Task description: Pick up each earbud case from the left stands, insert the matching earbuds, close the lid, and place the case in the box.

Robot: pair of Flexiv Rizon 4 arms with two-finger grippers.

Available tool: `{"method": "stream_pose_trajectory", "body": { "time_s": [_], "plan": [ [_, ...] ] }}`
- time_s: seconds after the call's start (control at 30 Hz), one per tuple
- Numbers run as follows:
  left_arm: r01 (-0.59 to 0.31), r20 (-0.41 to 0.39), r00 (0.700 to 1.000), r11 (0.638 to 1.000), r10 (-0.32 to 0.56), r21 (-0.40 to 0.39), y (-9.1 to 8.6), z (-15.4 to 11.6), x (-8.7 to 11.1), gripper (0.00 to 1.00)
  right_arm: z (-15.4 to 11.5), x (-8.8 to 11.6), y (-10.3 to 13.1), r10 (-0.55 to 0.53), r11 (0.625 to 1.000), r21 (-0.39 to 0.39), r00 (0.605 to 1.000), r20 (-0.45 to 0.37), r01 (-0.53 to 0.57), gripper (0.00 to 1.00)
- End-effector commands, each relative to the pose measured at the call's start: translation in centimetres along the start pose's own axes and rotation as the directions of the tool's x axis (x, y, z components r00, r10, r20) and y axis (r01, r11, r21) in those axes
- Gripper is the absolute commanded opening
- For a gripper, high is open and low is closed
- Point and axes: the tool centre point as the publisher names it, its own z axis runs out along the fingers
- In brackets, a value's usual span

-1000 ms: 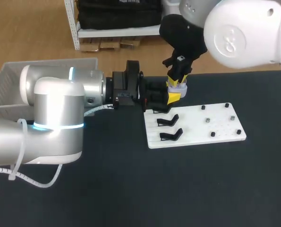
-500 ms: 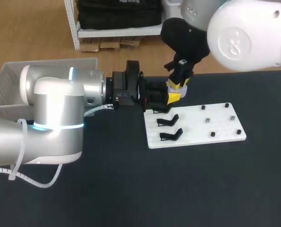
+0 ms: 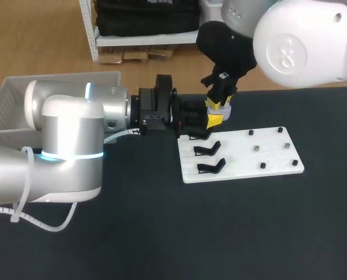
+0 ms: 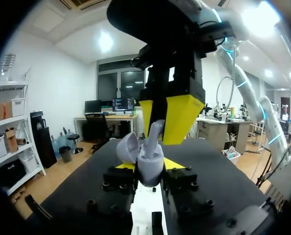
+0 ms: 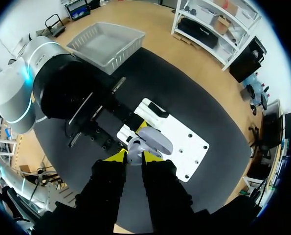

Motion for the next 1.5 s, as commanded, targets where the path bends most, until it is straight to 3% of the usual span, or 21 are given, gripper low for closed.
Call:
{"method": "stream_pose_trajectory", "body": {
  "time_s": [0.03,1.17,1.3,1.5],
  "plan": [
    [0.0,0.001,1.0,1.0,0.0,-0.006,-0.14,0.04,0.01,0.0,0.07,-0.02,0.0,0.002,1.0,0.002,1.0,0.001,-0.002,0.0],
    [0.0,0.001,1.0,1.0,0.0,-0.006,-0.14,0.04,0.01,0.0,0.97,-0.56,0.1,0.002,1.0,0.016,1.0,-0.014,-0.002,0.0],
    [0.0,0.001,1.0,1.0,0.0,-0.006,-0.14,0.04,0.01,0.0,0.95,-0.56,0.13,0.0,1.0,0.016,1.0,-0.015,0.001,0.19],
    [0.0,0.001,1.0,1.0,0.0,-0.006,-0.14,0.04,0.01,0.0,0.95,-0.55,0.13,0.003,1.0,0.014,1.0,-0.014,-0.003,0.25]
  ]
}}
